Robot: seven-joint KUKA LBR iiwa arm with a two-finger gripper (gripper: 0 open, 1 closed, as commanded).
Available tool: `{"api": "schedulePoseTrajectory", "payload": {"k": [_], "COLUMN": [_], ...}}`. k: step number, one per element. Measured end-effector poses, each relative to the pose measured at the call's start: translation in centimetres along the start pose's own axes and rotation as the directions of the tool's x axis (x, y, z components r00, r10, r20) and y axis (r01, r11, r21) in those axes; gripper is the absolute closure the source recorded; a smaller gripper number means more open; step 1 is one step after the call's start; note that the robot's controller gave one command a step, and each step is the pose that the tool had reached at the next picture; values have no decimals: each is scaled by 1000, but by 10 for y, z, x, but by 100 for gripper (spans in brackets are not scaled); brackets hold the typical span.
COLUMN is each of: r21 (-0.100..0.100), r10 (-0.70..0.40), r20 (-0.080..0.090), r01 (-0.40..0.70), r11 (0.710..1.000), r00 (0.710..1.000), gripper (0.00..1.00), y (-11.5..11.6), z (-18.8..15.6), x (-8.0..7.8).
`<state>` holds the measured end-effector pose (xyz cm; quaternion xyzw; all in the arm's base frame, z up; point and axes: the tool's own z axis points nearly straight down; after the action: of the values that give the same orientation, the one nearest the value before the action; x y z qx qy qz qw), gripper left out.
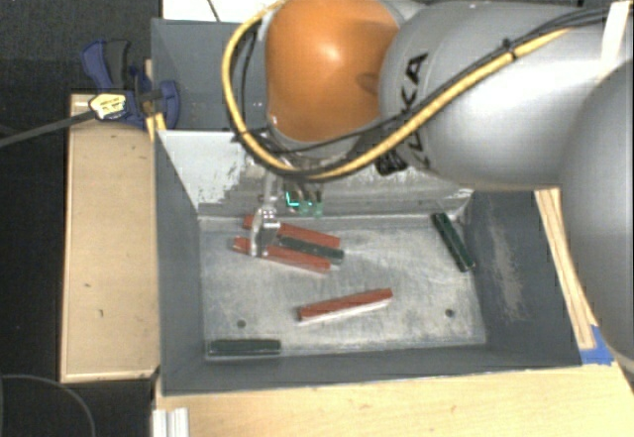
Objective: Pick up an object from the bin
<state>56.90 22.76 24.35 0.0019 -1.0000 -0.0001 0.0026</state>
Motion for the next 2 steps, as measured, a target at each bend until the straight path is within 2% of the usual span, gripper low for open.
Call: {"api": "schedulePoseTrajectory", "payload": {"k": [1,2], "r21": [-2,-4], "r10": [5,7], "r20": [8,13], "r01": [-5,-7], "r11": [1000,1000], "r00": [1000,1000], "gripper": [0,0], "y": [-1,-45], "z": [-5,47], "x": [-2,2]}}
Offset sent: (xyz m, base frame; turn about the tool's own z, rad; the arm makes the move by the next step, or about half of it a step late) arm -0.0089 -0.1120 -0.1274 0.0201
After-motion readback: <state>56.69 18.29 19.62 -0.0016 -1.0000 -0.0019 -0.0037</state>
